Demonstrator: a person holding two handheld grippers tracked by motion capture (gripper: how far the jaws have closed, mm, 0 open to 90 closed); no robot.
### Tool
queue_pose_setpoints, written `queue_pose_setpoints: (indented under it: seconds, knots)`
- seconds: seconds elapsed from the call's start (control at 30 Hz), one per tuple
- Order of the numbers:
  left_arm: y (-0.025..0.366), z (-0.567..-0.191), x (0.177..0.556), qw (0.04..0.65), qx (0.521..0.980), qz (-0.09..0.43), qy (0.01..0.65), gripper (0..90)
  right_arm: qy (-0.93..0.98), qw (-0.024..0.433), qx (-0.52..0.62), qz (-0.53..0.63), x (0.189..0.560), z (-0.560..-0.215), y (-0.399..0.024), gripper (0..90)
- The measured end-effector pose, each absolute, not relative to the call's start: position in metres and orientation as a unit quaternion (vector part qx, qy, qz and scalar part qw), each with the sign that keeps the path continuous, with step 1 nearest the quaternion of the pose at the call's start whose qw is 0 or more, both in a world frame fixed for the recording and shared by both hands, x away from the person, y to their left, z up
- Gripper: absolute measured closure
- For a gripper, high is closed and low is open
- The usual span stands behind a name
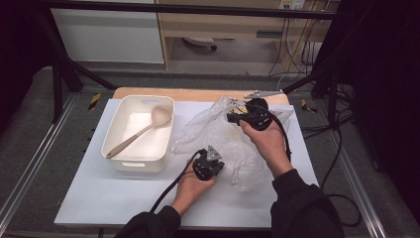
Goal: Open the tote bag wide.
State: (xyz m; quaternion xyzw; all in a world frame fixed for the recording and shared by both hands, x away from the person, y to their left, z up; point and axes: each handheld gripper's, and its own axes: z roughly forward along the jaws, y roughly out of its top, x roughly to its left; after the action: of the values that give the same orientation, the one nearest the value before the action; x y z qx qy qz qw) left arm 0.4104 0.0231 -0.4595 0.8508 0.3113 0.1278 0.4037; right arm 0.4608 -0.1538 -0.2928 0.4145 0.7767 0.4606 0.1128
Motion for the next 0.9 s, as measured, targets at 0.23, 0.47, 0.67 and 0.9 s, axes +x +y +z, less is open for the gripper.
queue_pose_setpoints:
  seconds: [0.23,0.47,0.67,0.9]
  knots:
    - [0.025,-0.458,0.409,0.408,0.849,0.121,0.313,90.0,0.779,0.112,0.414,0.458,0.461,-0.295,-0.152,90.0]
    - [0.036,-0.436,0.397,0.425,0.845,0.114,0.304,90.0,0.781,0.108,0.412,0.457,0.461,-0.297,-0.148,90.0]
    - [0.051,-0.411,0.386,0.44,0.839,0.109,0.302,90.0,0.783,0.105,0.411,0.455,0.46,-0.299,-0.146,90.0]
    - [0.075,-0.381,0.374,0.448,0.835,0.114,0.299,90.0,0.784,0.103,0.417,0.448,0.458,-0.305,-0.15,90.0]
